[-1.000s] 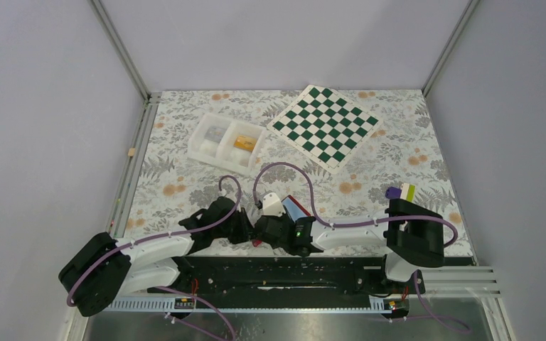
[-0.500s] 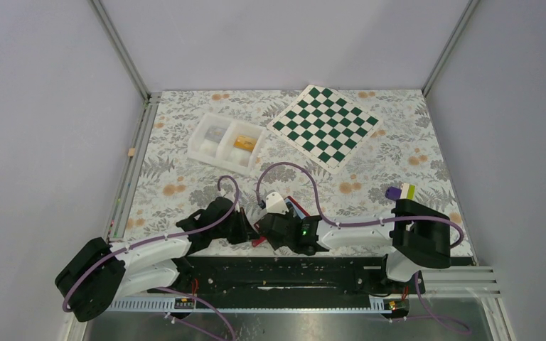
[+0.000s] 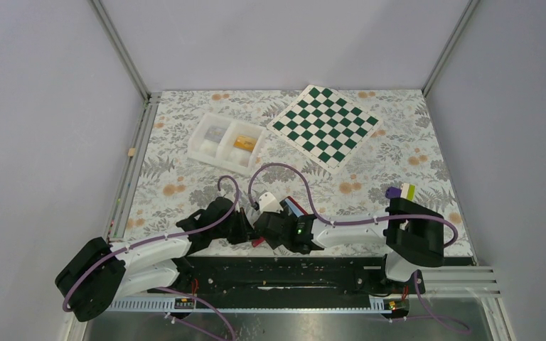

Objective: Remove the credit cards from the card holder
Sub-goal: Remove the credit card from the card holder.

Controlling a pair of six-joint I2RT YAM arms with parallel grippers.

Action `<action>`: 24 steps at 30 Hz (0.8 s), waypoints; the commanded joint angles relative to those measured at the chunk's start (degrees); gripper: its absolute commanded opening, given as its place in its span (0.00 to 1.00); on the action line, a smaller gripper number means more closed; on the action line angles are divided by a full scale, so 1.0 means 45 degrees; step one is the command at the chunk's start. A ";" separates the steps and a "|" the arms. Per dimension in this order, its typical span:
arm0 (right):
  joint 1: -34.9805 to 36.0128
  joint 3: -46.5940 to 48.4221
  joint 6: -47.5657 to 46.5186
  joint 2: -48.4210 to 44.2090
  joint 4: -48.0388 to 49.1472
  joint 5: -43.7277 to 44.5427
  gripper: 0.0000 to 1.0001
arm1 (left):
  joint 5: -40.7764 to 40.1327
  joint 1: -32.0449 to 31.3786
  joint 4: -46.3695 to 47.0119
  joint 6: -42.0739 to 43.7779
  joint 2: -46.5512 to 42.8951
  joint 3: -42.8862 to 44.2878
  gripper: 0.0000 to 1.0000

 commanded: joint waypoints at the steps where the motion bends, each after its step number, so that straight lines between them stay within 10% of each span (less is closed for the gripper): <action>1: -0.0049 0.0493 -0.0197 0.0248 -0.0129 0.0237 0.70 | -0.0183 0.0030 0.0209 0.0159 -0.0167 -0.0074 0.00; 24: -0.0204 0.0021 0.0194 -0.0569 0.0134 -0.0219 0.27 | -0.0405 0.0043 -0.0144 0.0313 -0.0288 -0.0029 0.00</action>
